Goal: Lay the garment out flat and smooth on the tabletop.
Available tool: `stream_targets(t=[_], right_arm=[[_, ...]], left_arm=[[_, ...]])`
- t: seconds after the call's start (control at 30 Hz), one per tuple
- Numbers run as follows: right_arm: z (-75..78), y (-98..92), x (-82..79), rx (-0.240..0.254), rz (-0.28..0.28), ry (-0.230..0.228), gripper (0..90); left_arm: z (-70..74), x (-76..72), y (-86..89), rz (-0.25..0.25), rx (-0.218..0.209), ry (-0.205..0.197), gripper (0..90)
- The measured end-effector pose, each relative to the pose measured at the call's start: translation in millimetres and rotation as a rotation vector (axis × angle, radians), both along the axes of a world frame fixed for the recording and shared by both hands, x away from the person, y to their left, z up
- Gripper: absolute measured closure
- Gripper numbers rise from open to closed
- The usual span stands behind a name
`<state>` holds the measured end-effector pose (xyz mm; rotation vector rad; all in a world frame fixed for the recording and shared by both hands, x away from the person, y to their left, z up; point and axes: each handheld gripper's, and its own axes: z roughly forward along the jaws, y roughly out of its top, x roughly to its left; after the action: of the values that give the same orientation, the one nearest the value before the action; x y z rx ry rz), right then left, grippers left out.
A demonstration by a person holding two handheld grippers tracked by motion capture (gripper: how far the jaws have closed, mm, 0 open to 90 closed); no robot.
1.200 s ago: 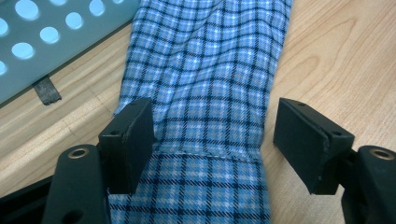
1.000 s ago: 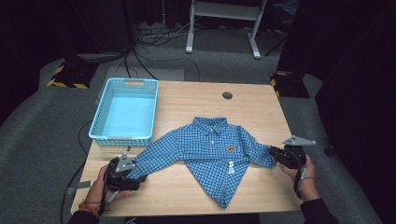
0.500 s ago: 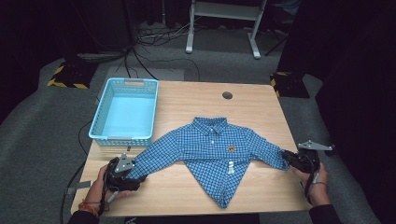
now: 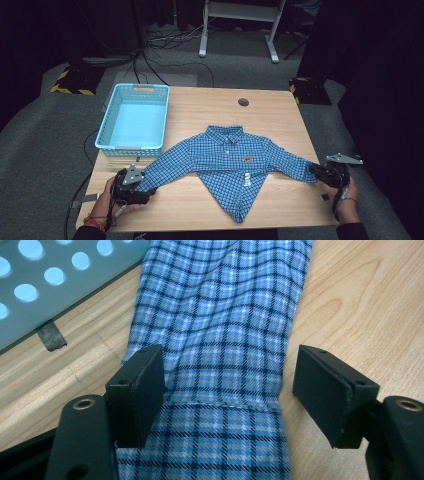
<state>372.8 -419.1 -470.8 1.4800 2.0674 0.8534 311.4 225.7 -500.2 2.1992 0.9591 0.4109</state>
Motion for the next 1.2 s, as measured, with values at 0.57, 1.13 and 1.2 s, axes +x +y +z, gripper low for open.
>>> stream_targets(t=[0.57,1.13,1.2], right_arm=[[-4.8,-18.3,-0.1,-0.022,-0.073,0.023,84.3],[15.1,-17.2,-5.5,-0.084,-0.131,-0.037,38.1],[17.5,-16.2,-5.9,-0.079,-0.126,-0.042,36.2]], left_arm=[[0.0,-0.1,1.5,-0.002,0.0,0.003,29.0],[6.9,-5.8,-1.8,-0.007,0.049,-0.01,24.6],[9.1,-6.6,-2.9,-0.015,0.034,-0.015,24.4]])
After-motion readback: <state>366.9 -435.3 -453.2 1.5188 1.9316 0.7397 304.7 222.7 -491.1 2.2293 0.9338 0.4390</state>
